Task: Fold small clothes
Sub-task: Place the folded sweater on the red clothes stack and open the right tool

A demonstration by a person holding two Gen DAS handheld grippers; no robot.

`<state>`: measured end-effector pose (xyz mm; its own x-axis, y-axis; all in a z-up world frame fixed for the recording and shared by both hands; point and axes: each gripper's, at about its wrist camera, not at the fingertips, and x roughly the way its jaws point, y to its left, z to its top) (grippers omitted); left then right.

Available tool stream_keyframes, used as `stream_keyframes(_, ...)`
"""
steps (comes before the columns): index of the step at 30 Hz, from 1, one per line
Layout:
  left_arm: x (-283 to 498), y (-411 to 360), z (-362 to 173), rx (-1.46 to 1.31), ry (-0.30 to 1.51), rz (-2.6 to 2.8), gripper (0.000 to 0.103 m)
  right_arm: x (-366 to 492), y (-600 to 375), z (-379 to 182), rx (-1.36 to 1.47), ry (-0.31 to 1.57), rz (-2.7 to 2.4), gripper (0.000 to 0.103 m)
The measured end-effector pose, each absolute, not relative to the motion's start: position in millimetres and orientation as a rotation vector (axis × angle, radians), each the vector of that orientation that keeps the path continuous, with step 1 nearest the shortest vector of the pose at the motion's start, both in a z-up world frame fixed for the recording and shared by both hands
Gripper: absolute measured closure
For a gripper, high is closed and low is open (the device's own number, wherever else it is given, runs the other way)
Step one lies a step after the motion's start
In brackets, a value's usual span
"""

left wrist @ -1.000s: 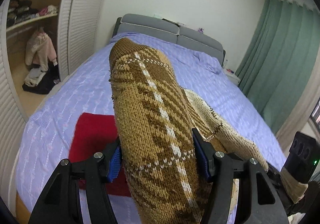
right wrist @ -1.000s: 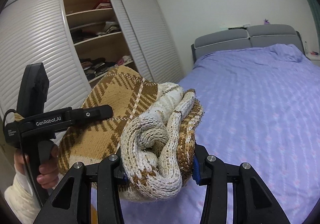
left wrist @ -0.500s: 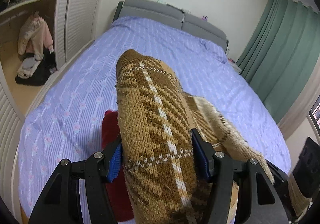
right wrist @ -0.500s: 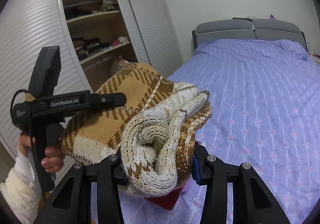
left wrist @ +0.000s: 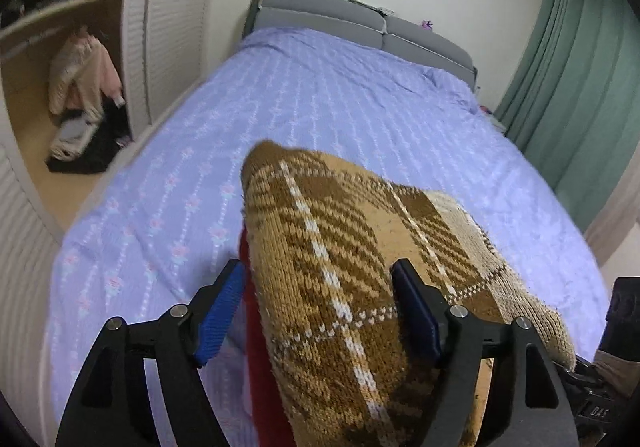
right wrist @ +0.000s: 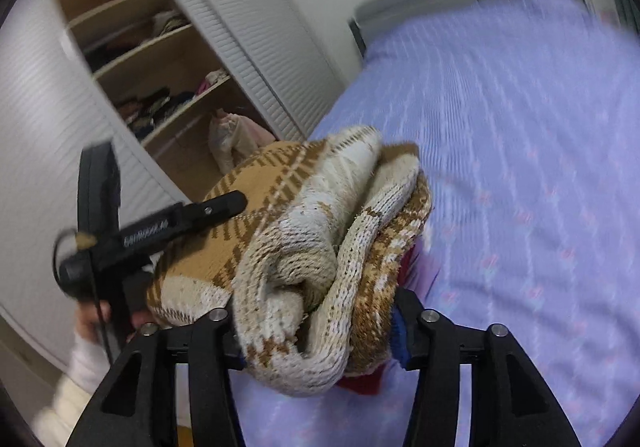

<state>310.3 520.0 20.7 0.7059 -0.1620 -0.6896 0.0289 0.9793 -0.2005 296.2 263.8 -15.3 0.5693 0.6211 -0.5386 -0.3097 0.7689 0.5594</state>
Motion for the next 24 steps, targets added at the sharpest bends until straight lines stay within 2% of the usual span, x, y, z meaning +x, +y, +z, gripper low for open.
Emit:
stream_keyframes(3, 296.8, 504.3, 49.5, -0.068, 0.675, 0.034, 0.027, 288.3, 269.1, -7.6, 0.360, 0.744, 0.567, 0.047)
stream_keyframes(5, 290.5, 499.7, 65.0, -0.052, 0.637, 0.054, 0.027, 282.3, 274.4, -4.5, 0.314, 0.729, 0.571, 0.038)
stream_keyframes(8, 273.2, 486.1, 92.2, -0.052, 0.600, 0.161, 0.026, 279.4, 277.2, -5.4, 0.317, 0.743, 0.592, 0.033)
stream_keyframes(10, 256.2, 473.3, 104.5, -0.039, 0.570, 0.189, 0.020, 281.1, 272.4, -6.1, 0.335, 0.761, 0.599, 0.025)
stream_keyframes(11, 246.6, 466.7, 109.2, -0.026, 0.550, 0.213, 0.014, 281.6, 268.6, -5.4, 0.345, 0.763, 0.605, 0.021)
stream_keyframes(14, 208.3, 438.4, 122.2, 0.059, 0.465, 0.254, 0.007, 279.1, 254.8, 6.3, 0.344, 0.720, 0.616, 0.017)
stream_keyframes(16, 187.0, 420.1, 124.6, 0.106, 0.444, 0.266, 0.007, 272.6, 240.4, 19.7, 0.302, 0.666, 0.604, 0.012)
stream_keyframes(19, 156.4, 389.7, 127.9, 0.142, 0.399, 0.247, 0.006, 256.8, 206.6, 35.3, 0.247, 0.607, 0.577, 0.010)
stream_keyframes(24, 119.5, 337.9, 131.0, 0.113, 0.366, 0.212, 0.000, 226.7, 135.1, 55.3, 0.180, 0.549, 0.494, 0.005)
